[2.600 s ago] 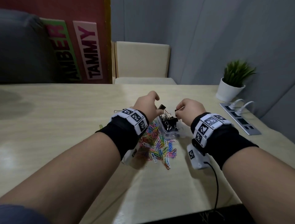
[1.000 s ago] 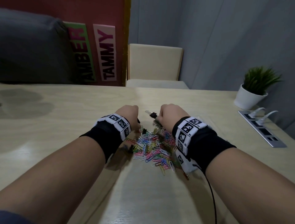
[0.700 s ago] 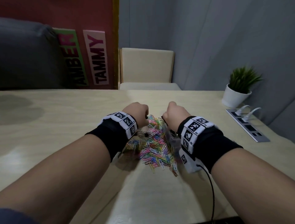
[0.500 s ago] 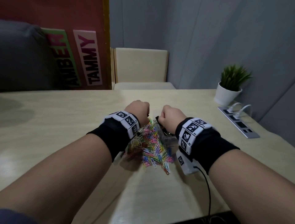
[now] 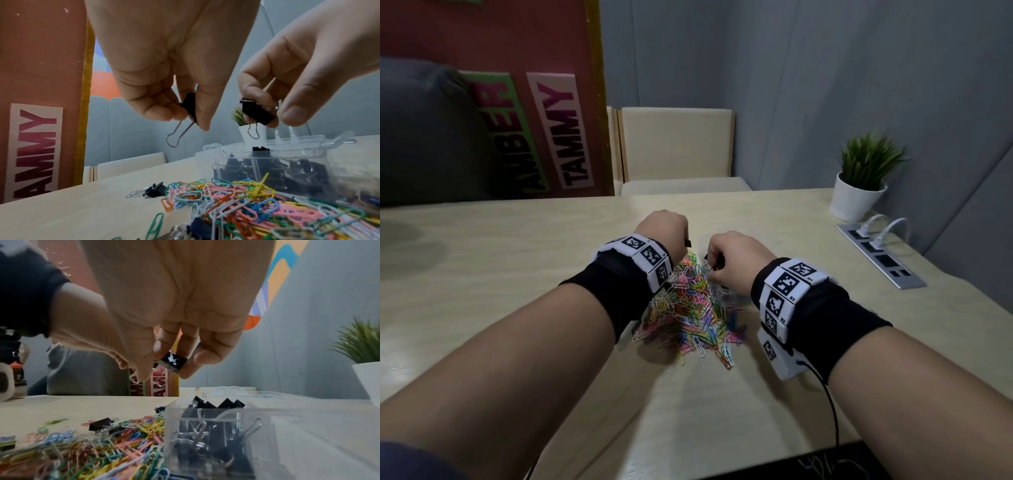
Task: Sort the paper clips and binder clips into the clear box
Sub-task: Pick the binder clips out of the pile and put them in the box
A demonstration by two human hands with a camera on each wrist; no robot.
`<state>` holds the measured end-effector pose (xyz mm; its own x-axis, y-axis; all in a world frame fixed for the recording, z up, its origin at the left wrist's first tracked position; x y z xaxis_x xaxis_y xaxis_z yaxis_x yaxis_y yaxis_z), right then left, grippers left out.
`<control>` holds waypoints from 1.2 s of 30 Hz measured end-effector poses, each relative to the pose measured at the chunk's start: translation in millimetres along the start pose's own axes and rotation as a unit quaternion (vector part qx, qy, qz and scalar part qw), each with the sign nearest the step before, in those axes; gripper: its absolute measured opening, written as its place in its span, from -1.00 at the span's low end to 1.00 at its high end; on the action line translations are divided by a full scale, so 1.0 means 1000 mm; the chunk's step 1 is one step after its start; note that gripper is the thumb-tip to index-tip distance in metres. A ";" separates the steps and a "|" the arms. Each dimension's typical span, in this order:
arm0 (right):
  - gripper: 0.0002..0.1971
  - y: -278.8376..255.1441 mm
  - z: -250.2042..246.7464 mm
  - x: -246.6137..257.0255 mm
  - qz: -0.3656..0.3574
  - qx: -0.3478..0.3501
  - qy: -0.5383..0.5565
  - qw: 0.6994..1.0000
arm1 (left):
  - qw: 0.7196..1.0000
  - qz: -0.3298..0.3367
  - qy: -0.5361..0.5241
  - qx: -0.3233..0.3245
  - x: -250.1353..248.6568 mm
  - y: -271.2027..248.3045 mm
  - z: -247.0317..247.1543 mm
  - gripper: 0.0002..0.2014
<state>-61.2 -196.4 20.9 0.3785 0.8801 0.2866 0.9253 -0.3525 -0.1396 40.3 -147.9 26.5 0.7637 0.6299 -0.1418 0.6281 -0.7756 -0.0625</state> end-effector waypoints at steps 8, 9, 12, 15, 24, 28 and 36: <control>-0.80 -0.004 -0.022 -0.059 0.130 -0.100 0.142 0.976 | 0.988 0.008 -0.147 -0.049 -0.013 -0.003 -0.006 -0.72; -0.79 -0.005 -0.021 -0.064 0.141 -0.097 0.151 0.974 | 0.983 0.011 -0.173 -0.054 -0.016 -0.002 -0.006 -0.70; -0.76 -0.007 -0.018 -0.071 0.148 -0.091 0.168 0.970 | 0.972 0.022 -0.231 -0.046 -0.028 0.001 0.001 -0.65; -0.77 -0.004 -0.011 -0.070 0.142 -0.060 0.174 0.973 | 0.974 0.034 -0.225 0.007 -0.037 0.007 0.016 -0.58; -0.63 0.002 0.018 -0.052 0.163 0.129 -0.111 0.972 | 0.993 0.051 -0.008 0.109 -0.032 -0.005 0.038 -0.66; -0.44 0.013 0.030 -0.053 0.144 0.122 -0.114 0.975 | 0.988 0.062 0.025 0.139 -0.032 -0.007 0.043 -0.60; -0.60 0.018 0.035 -0.040 0.118 0.151 -0.136 0.972 | 0.985 0.075 0.056 0.143 -0.035 -0.008 0.041 -0.58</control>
<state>-60.0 -226.6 -26.1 0.5217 0.8520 -0.0429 0.7492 -0.4816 -0.4548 2.9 -165.6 -8.9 0.8667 0.4950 -0.0615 0.4513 -0.8306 -0.3264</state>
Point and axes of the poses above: each hand's wrist, its own y-axis towards the middle knuckle, its own z-axis out of the palm, x = y × z, the point moved 9 cm from there along y, towards the middle knuckle, and after that the axes turned 10 degrees about x, right-handed, at the moved point
